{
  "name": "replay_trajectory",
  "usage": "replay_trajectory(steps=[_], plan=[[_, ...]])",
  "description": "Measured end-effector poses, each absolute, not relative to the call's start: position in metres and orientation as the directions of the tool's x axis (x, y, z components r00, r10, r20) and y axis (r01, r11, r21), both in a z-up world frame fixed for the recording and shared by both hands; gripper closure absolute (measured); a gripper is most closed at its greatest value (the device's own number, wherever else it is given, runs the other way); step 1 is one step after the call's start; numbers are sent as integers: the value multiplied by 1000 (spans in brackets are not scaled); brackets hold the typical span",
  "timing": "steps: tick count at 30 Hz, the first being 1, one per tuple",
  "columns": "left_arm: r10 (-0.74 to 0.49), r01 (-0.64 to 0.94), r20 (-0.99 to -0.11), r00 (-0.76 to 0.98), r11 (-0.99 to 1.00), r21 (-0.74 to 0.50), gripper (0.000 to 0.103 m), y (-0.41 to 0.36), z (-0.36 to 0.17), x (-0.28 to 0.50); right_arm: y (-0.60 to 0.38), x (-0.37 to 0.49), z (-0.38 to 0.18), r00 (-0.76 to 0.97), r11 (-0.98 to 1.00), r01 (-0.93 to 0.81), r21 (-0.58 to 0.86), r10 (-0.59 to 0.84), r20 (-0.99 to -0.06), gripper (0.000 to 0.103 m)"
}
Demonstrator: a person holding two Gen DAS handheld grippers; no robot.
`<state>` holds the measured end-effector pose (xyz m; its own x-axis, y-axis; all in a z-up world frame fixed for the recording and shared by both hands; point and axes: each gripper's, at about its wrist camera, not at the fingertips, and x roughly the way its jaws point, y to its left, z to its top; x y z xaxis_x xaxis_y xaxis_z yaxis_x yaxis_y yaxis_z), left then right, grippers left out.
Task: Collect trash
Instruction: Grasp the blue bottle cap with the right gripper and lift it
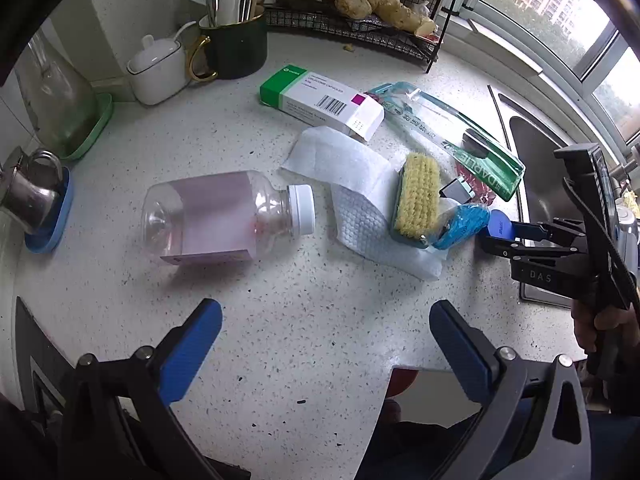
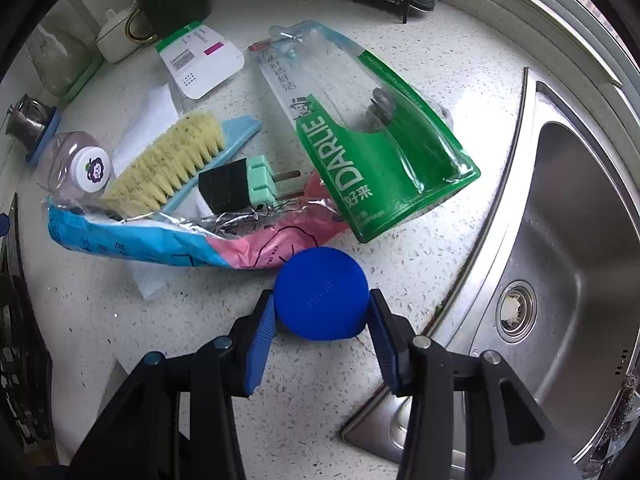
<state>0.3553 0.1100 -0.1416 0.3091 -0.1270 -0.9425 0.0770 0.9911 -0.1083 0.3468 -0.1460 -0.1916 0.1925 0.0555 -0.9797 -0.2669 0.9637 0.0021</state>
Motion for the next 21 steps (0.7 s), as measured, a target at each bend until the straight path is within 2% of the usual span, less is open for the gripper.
replay_trajectory(steps=[12,21], plan=[[-154,78,-931,332,988,-135,0,114,-133,348,-148,329,-160,265,960,-281,-12,65,-962,60],[-147,34,-922,359,989,-145,0,143,-127,348,-145,314,-128,301,957,-290,-12,79,-950,60]])
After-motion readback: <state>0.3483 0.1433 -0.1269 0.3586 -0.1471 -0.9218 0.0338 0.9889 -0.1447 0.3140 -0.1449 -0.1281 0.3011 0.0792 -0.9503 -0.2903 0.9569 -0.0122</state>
